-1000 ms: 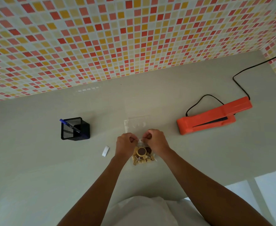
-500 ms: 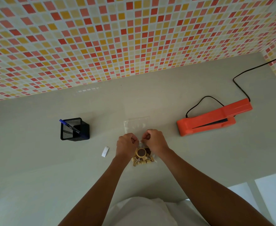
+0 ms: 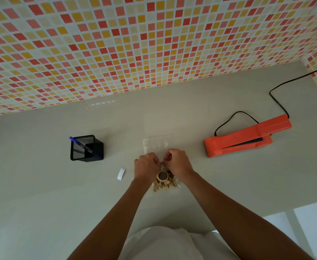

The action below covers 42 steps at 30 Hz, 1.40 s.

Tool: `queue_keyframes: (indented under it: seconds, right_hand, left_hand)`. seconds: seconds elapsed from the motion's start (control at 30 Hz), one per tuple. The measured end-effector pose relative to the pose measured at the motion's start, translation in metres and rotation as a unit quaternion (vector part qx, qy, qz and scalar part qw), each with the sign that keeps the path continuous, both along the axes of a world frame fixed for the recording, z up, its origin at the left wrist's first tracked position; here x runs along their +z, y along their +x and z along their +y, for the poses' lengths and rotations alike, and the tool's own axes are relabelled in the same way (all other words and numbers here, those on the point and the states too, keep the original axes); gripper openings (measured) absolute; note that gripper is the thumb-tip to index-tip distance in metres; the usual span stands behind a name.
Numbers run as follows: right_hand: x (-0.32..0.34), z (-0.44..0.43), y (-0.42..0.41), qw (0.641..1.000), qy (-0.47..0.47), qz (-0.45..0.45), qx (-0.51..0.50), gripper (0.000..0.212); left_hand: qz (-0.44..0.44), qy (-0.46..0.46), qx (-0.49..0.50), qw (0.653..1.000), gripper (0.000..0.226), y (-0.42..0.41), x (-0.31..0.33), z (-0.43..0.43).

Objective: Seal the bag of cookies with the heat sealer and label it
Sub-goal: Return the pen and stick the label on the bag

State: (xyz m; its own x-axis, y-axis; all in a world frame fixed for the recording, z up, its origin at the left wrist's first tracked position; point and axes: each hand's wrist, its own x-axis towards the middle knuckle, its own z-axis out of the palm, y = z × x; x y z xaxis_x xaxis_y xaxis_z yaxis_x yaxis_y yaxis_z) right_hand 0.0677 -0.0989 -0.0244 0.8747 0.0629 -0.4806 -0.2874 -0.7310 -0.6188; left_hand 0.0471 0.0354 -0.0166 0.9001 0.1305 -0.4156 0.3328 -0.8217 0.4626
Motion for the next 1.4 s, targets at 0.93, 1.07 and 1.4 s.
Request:
queue_keyframes:
  seconds: [0.93,1.07,1.4]
  right_hand:
    - [-0.002,-0.008,0.003,0.997,0.014,0.021,-0.077,0.022]
    - [-0.003,-0.001,-0.003,0.998,-0.028,0.006,-0.059,0.032]
    - [-0.009,-0.015,0.004,0.998,0.019,0.011,-0.062,0.017]
  left_hand:
    - [0.076,-0.045,0.112,0.99,0.014,0.002,0.004,0.014]
    - [0.072,-0.034,0.108,0.991,0.013,0.003,0.004,0.013]
    - [0.074,-0.032,0.099,0.992,0.013,0.004,0.001,0.015]
